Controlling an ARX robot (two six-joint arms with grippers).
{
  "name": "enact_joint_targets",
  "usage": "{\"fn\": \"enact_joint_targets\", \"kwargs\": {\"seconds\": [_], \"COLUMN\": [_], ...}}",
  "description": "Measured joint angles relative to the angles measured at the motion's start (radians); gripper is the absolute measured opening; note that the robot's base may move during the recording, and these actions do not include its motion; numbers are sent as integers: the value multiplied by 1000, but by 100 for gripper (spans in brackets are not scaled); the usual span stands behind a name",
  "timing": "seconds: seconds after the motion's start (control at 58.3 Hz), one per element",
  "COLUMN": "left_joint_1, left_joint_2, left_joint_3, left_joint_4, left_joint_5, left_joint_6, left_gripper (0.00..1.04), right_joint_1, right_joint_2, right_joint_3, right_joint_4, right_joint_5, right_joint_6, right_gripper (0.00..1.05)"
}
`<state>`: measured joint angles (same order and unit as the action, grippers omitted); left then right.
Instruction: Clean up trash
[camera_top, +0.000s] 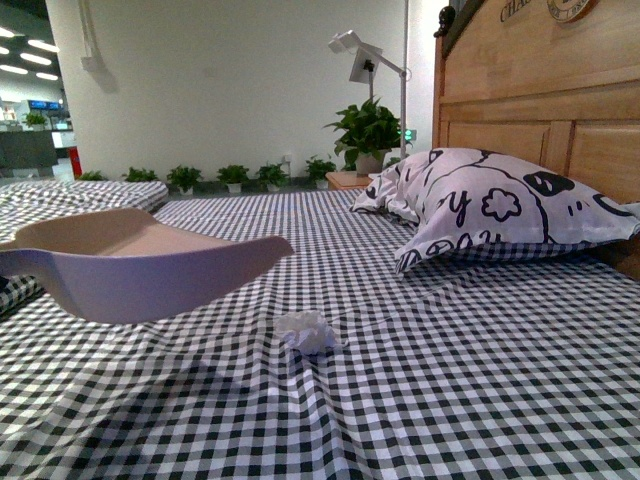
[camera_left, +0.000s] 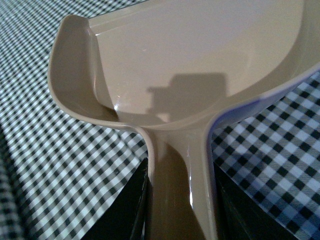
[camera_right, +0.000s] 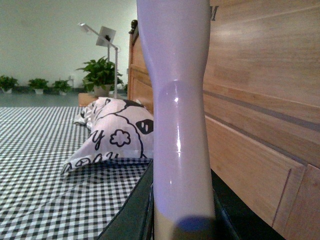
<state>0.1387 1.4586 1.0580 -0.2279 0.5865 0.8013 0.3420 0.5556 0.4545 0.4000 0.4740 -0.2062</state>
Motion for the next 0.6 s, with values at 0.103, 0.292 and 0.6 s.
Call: {"fn": "enact_joint_targets", "kwargs": {"seconds": [0.103,0.292,0.6], "left_joint_1": [-27,-32,-2], "left_joint_2": [19,49,55], "left_joint_3": [0,0,-56], "left_joint_4": [-24,-86,-171], "left_joint_5": [14,17,42], "left_joint_6": [23,87,235], "left_gripper": [29,29,29], "right_joint_1": [0,0,0], "right_joint_2": [0,0,0], "right_joint_3": [0,0,0], "right_joint_4": [0,0,0], "right_joint_5": [0,0,0], "right_joint_6": [0,0,0], "right_gripper": [20,20,20]}}
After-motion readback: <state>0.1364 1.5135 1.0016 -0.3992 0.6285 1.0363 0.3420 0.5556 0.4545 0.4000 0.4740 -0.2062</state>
